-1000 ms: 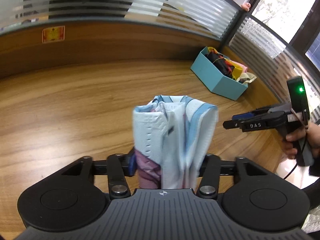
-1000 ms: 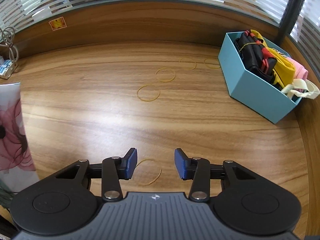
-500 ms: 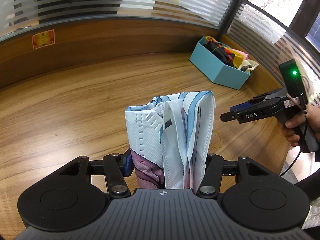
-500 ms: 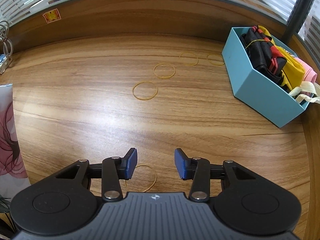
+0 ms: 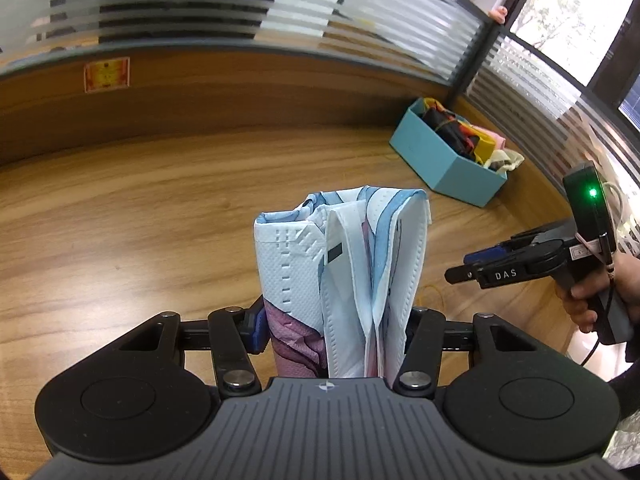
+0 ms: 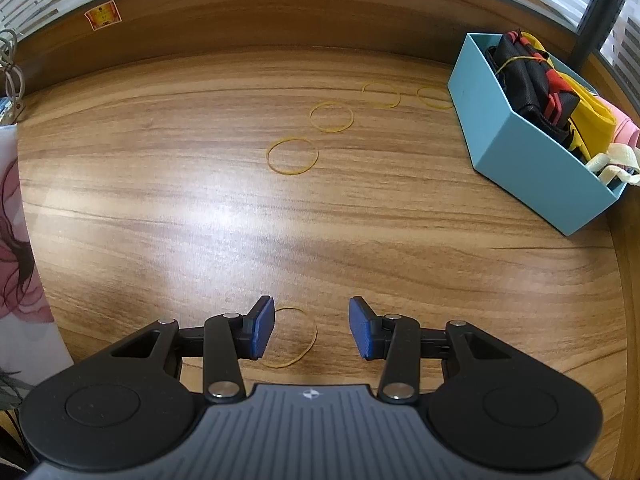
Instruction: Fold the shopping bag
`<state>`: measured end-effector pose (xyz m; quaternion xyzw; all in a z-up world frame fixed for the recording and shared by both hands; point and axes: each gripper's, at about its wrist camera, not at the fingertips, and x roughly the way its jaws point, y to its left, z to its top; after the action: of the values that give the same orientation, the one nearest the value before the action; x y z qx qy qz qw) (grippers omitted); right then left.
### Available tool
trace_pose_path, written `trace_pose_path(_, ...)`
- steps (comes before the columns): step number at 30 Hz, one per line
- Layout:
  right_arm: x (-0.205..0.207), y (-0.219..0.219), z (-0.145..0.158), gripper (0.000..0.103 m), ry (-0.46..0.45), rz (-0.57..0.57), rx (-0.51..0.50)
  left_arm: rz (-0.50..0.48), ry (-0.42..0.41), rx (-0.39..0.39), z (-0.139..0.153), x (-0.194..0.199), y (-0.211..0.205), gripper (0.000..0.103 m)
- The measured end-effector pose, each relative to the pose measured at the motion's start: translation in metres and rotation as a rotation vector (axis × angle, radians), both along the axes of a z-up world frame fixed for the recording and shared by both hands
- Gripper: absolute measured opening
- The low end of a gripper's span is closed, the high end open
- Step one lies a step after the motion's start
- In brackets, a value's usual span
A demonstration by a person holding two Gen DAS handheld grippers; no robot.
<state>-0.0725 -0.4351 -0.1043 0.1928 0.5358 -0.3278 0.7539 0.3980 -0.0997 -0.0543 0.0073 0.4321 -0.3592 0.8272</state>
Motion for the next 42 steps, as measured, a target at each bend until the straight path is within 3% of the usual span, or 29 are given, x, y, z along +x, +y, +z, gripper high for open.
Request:
trace_pose_path(14, -0.004, 0.002, 0.0, 0.048, -0.007, -0.01, -0.001, -0.03, 0.019, 0.107, -0.002, 0.003, -0.011, 0.05)
trace_pose_path(30, -0.006, 0.003, -0.009, 0.047, 0.011, 0.009, 0.03, -0.054, -0.002, 0.121, -0.001, -0.002, -0.015, 0.05)
trace_pose_path(32, -0.006, 0.002, -0.011, 0.044, 0.016, 0.013, 0.037, -0.054, -0.005, 0.122, -0.001, -0.002, -0.016, 0.047)
trace_pose_path(34, -0.005, 0.002, -0.014, 0.034, 0.024, 0.019, 0.041, -0.057, -0.009, 0.123, -0.001, -0.002, -0.017, 0.047)
trace_pose_path(38, -0.002, -0.001, -0.021, 0.03, 0.04, 0.029, 0.049, -0.064, -0.014, 0.126, -0.002, -0.003, -0.018, 0.046)
trace_pose_path(42, 0.006, -0.005, -0.031, 0.019, 0.058, 0.045, 0.06, -0.077, -0.044, 0.142, -0.002, -0.006, -0.021, 0.043)
